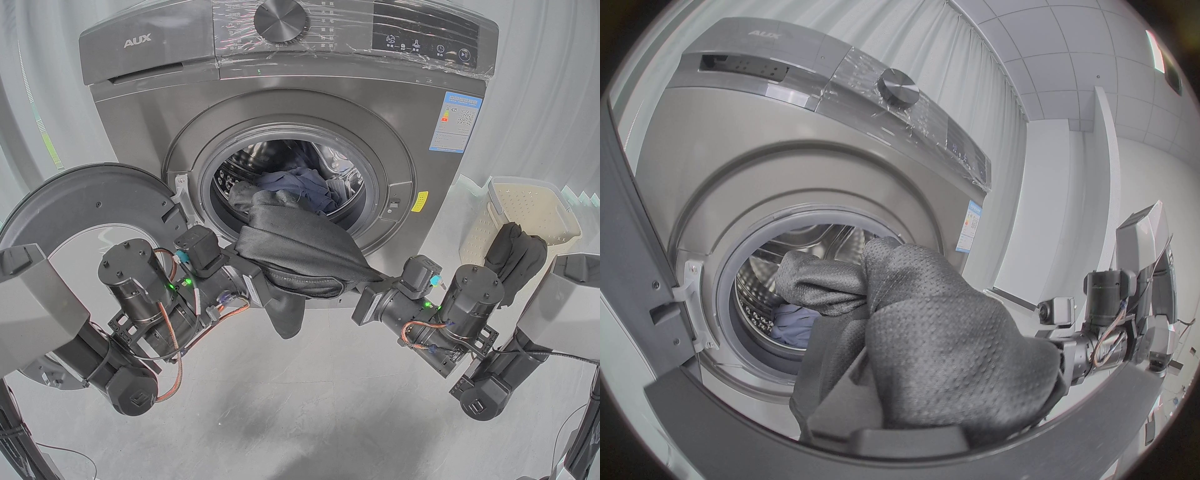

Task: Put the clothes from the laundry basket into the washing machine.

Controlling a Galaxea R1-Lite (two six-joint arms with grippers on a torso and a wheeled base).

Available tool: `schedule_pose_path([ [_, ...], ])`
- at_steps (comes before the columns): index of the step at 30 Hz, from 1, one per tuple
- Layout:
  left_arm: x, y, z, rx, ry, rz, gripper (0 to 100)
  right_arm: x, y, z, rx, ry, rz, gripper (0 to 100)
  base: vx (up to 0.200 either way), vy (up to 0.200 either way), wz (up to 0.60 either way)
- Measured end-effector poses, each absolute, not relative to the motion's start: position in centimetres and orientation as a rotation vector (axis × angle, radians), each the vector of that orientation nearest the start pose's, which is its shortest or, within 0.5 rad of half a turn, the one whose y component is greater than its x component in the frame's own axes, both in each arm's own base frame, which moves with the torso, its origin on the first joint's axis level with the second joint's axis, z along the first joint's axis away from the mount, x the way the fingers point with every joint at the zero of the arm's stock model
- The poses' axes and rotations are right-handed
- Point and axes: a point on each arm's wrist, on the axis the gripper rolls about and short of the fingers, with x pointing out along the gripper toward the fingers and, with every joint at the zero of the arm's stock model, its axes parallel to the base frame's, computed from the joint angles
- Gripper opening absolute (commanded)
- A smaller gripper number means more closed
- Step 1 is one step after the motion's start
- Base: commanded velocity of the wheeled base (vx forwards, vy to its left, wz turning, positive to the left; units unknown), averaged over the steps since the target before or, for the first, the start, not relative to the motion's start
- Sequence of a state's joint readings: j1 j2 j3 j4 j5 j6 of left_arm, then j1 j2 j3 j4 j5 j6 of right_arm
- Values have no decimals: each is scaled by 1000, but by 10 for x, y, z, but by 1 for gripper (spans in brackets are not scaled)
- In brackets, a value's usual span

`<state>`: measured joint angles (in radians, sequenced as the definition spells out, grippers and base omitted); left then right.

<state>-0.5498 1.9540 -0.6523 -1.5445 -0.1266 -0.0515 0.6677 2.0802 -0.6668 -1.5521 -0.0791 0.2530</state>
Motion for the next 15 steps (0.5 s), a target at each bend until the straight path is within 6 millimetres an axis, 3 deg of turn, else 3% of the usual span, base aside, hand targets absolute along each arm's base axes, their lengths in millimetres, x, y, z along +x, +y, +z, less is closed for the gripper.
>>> schedule_pose_path([
  [1, 279, -175, 156, -105, -229, -680, 0, 276, 215, 115, 297, -57, 603, 0, 0, 0, 0],
  [2, 279, -175, 157, -110, -231, -681, 0, 275, 216, 116, 297, -57, 604, 100, 0, 0, 0],
  [9, 278, -172, 162, -120, -247, -673, 0, 270, 214, 121, 299, -57, 616, 100, 0, 0, 0],
  [15, 278, -170, 158, -116, -230, -667, 0, 250, 205, 116, 259, 3, 713, 100, 0, 0, 0],
])
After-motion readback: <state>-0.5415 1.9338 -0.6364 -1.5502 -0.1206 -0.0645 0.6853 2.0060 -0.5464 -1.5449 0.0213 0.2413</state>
